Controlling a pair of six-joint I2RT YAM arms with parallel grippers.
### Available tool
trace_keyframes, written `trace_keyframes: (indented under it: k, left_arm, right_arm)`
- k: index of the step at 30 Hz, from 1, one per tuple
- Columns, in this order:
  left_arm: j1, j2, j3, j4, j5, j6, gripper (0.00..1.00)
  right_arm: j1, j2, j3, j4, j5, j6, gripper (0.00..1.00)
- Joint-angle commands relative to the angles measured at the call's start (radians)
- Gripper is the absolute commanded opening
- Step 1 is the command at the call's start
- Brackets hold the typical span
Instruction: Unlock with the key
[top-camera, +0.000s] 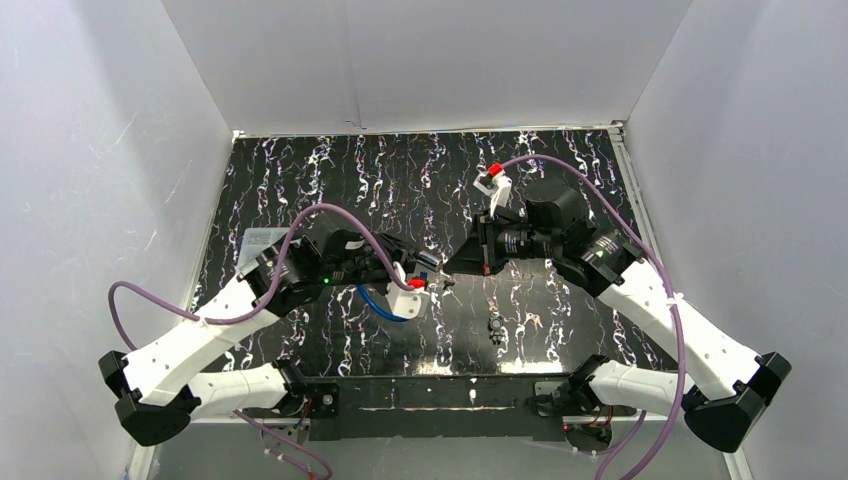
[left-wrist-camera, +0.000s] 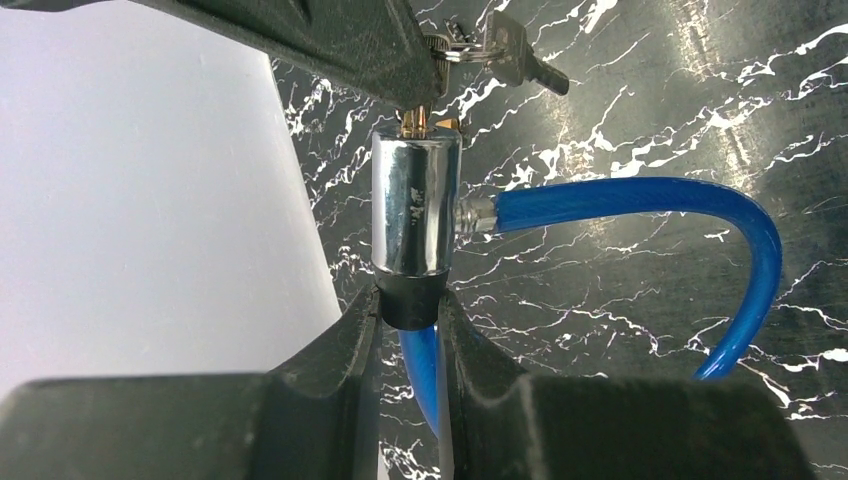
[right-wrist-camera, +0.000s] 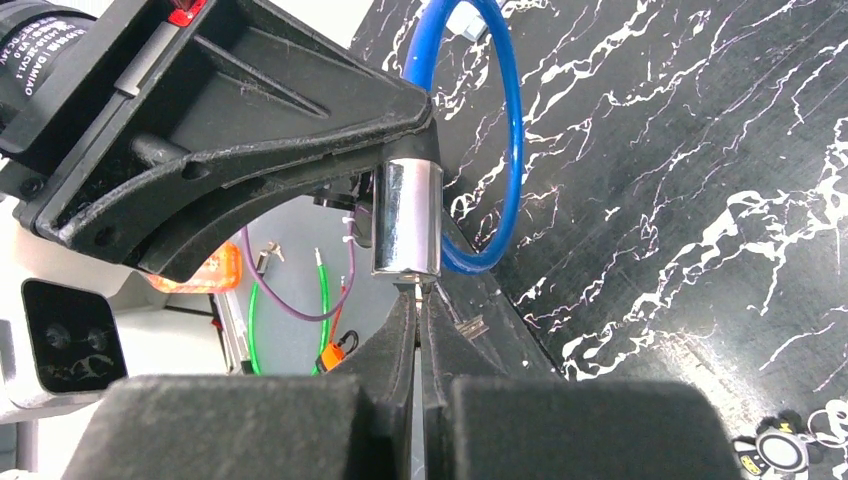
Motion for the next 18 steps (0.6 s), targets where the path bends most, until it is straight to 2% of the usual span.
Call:
trace_keyframes:
  k: [1,5,9,14,18]
  left_arm:
    - [-0.023,0.015,0.081,0.066,0.049,-0.077,0.00]
    - [-0.031,0.034,0.116,0.074,0.102,-0.161,0.00]
    - [-0.059,0.044,0.124,0.048,0.149,-0.151,0.00]
    - [-0.083,0.055,0.119,0.058,0.133,-0.139,0.00]
    - [-0.083,0.057,0.119,0.054,0.071,-0.133,0.00]
  right_arm:
    - [-0.001,0.014,0.025,0.126,0.001,0.017,0.01]
    - [0.000,0.025,0.037,0.142,-0.007,0.015,0.01]
    - [0.001,0.041,0.052,0.152,-0.019,0.015,0.01]
    - [0.002,0.028,0.043,0.165,-0.021,0.015,0.02]
    - [0.002,-0.006,0.043,0.127,0.022,0.000,0.26]
